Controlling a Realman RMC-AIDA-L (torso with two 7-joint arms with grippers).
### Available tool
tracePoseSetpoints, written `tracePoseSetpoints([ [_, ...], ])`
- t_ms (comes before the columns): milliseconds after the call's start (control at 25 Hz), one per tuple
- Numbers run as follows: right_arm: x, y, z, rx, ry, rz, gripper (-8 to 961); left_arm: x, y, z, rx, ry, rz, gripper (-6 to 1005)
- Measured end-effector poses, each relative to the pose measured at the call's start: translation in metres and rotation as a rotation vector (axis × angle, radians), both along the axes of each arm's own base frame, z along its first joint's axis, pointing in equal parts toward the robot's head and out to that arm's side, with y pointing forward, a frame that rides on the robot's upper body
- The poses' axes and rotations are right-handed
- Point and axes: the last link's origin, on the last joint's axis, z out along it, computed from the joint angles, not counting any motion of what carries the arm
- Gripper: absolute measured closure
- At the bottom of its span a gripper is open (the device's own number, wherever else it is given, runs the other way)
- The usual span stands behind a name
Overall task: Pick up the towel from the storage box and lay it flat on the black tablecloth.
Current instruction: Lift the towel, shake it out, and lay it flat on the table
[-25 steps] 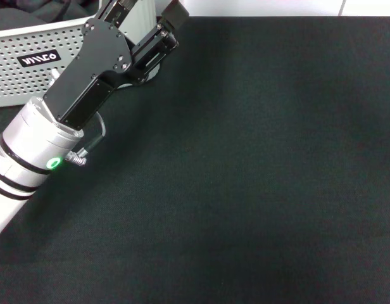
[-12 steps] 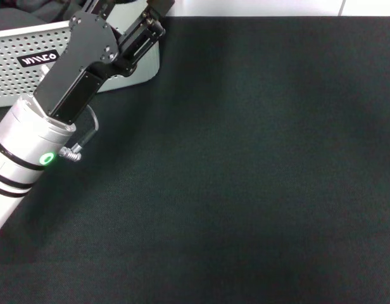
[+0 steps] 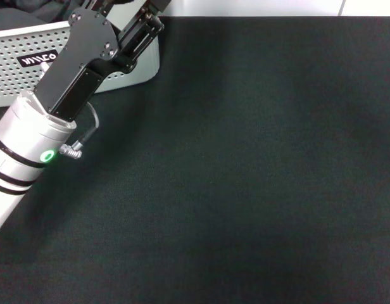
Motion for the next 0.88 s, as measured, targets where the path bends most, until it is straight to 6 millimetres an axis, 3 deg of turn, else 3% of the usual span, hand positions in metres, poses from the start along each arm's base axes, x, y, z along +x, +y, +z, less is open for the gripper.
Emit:
tracePoseSetpoints([
  [240, -0.0014, 0.0000, -0.0015, -0.003, -0.002, 0.001, 899, -0.0008, 0.0020, 0.0028, -0.003, -0.026, 0.015, 237],
  [640, -0.0015, 0.0010, -0.0017, -0.003, -0.002, -0.002, 893, -0.0025, 0.0032, 0.0036, -0.016, -0.045, 0.032, 631],
  [880, -0.0006, 0.0011, -0.0015, -0.003, -0.002, -0.005, 890, -0.0031, 0.0028, 0.0032, -0.020, -0.047, 0.036, 742],
])
